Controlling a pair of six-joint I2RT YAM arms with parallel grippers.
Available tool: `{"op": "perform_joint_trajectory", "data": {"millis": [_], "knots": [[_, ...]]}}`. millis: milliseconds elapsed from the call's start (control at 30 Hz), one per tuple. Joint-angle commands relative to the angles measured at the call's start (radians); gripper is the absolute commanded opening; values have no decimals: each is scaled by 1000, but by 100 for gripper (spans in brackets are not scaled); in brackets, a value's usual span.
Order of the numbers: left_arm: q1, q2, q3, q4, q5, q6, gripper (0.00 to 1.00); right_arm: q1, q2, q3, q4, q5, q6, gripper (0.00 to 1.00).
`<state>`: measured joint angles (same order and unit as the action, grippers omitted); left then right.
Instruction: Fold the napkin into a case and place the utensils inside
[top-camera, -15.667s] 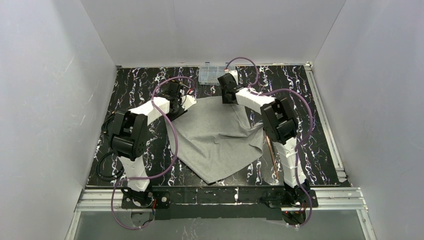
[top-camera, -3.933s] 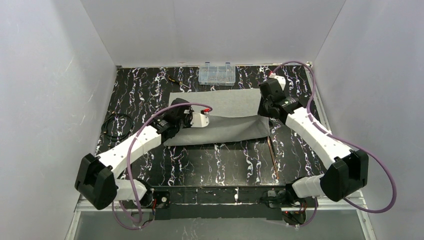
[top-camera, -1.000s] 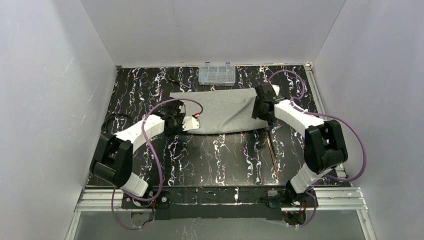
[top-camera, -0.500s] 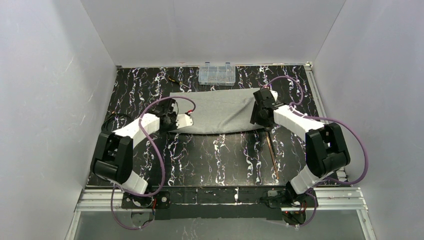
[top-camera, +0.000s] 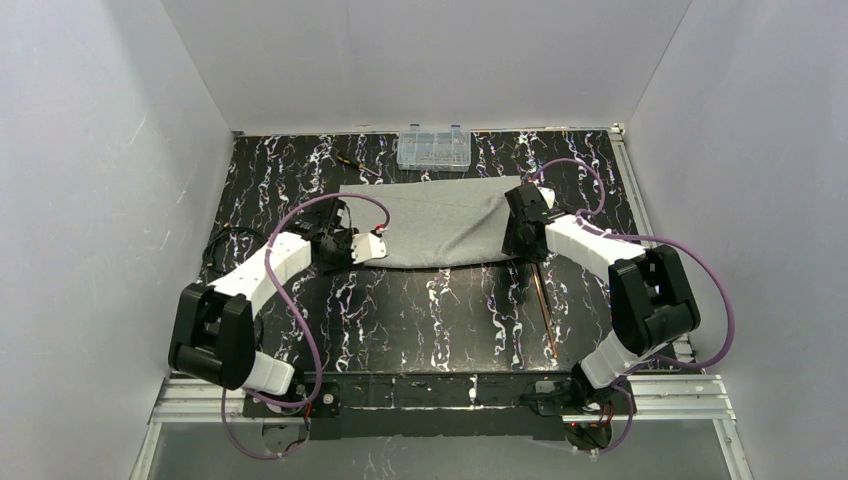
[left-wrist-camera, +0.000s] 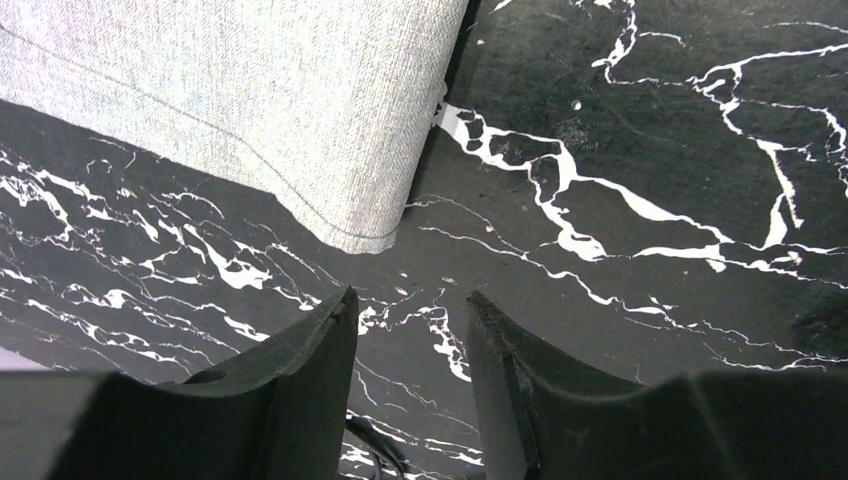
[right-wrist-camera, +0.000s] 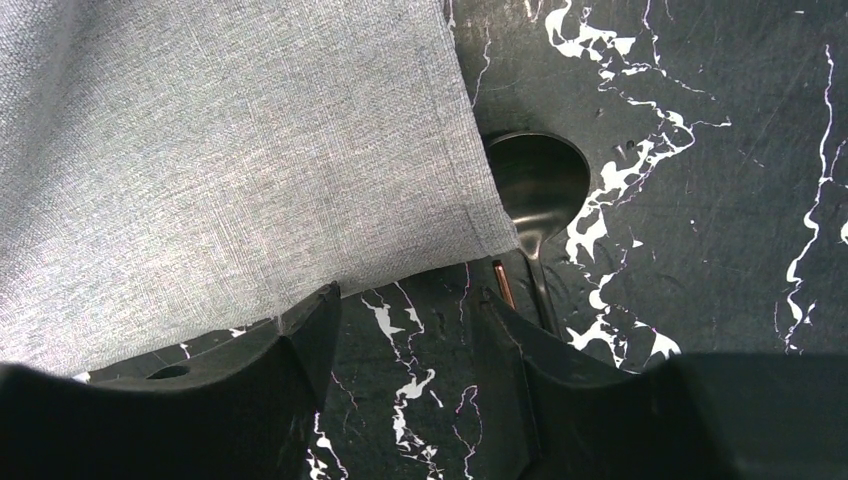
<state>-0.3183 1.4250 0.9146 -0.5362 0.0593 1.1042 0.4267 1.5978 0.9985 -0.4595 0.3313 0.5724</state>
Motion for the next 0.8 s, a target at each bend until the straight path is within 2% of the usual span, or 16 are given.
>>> {"op": "perform_joint_trajectory", "data": {"millis": [0,100,267,433,533,600,667,767], "knots": [[-14,15,3,31,19,9,41,0,-16,-16,40,26,13,59],[-21,50,-15,118,-25,35,37,1,-6,-19,68,23,16,59],[-20,128,-4,145,-83,70,29,0,31,1,78,32,18,57],[-21,157,-5,152,-75,80,8,-1,47,8,89,45,12,55],[-21,161,-10,155,-79,86,0,-1,53,4,96,50,11,52],[-22,153,-16,151,-82,94,0,-1,52,-5,102,53,14,47],[-22,134,-26,143,-78,103,0,-2,43,-15,108,53,18,37],[-21,92,-42,107,-61,120,0,0,24,-38,106,58,26,12]]}}
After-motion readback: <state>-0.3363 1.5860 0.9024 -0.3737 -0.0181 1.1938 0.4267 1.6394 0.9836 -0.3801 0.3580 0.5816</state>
